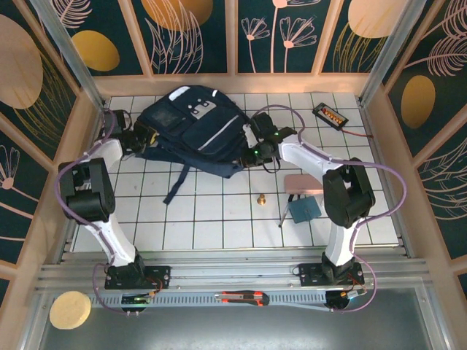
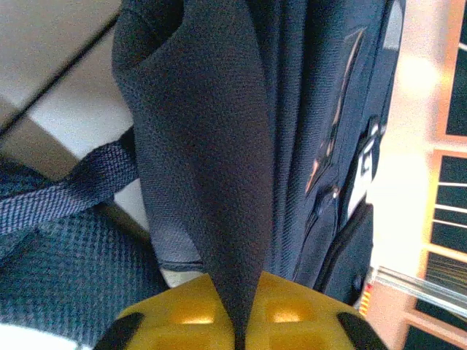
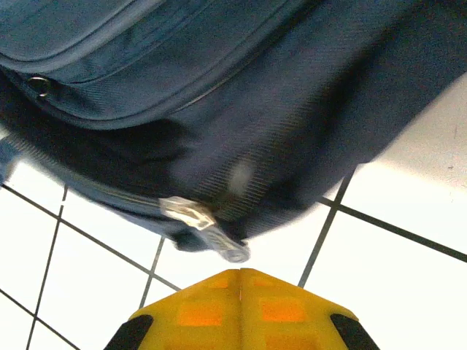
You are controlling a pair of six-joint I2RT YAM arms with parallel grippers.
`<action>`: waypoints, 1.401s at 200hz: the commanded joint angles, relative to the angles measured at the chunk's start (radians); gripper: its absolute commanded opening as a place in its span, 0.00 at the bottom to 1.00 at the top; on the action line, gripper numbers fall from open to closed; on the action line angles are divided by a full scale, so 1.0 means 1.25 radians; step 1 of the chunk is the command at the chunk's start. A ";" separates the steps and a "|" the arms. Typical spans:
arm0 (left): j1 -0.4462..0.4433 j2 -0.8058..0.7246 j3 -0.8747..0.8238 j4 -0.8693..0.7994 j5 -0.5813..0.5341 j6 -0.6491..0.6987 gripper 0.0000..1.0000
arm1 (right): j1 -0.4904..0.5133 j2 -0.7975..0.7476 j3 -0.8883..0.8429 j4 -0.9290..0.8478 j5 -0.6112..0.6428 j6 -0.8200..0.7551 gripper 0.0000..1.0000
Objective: Pack the student bag
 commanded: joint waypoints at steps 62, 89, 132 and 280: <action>-0.176 -0.415 -0.427 0.130 -0.051 -0.197 0.99 | 0.094 0.076 0.120 0.041 -0.204 0.085 0.00; -0.250 -0.468 -0.500 0.168 -0.060 -0.276 0.99 | 0.082 0.024 0.017 0.072 -0.117 0.033 0.43; -0.342 -0.443 -0.560 0.288 -0.119 -0.380 0.98 | -0.002 -0.072 -0.127 0.177 -0.076 -0.098 0.59; -0.411 -0.087 -0.419 0.441 -0.120 -0.411 0.61 | 0.014 0.067 -0.088 0.274 -0.181 -0.234 0.61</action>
